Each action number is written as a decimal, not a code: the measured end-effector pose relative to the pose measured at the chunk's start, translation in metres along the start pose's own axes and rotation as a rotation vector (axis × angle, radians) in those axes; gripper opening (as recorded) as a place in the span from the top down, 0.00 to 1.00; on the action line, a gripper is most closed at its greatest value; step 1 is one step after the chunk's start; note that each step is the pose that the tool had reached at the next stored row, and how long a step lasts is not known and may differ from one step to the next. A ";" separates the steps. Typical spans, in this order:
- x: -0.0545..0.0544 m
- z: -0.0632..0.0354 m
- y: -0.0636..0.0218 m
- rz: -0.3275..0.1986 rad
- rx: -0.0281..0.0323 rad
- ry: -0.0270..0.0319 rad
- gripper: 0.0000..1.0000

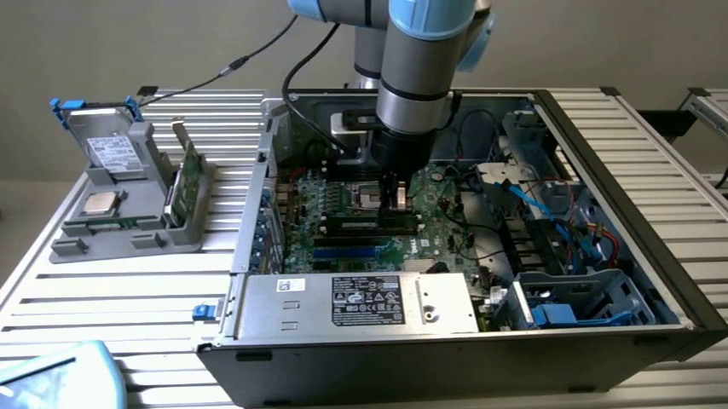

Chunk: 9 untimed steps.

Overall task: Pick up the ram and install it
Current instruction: 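Insert the ram into the slot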

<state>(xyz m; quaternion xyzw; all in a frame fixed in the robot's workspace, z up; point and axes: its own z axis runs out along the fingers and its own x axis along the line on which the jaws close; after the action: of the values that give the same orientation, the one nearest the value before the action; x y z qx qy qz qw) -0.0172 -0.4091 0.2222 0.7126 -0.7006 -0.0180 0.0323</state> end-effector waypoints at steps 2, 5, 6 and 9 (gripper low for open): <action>0.000 0.0000 0.0000 0.000 -0.0001 0.0003 0.86; 0.000 0.0000 0.0000 0.000 -0.0002 0.0004 0.86; 0.000 0.0000 0.0000 0.000 -0.0001 0.0003 0.86; 0.000 0.0000 0.0000 0.000 -0.0001 0.0003 0.86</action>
<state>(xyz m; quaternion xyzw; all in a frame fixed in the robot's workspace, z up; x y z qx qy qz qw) -0.0172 -0.4091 0.2222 0.7125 -0.7006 -0.0180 0.0325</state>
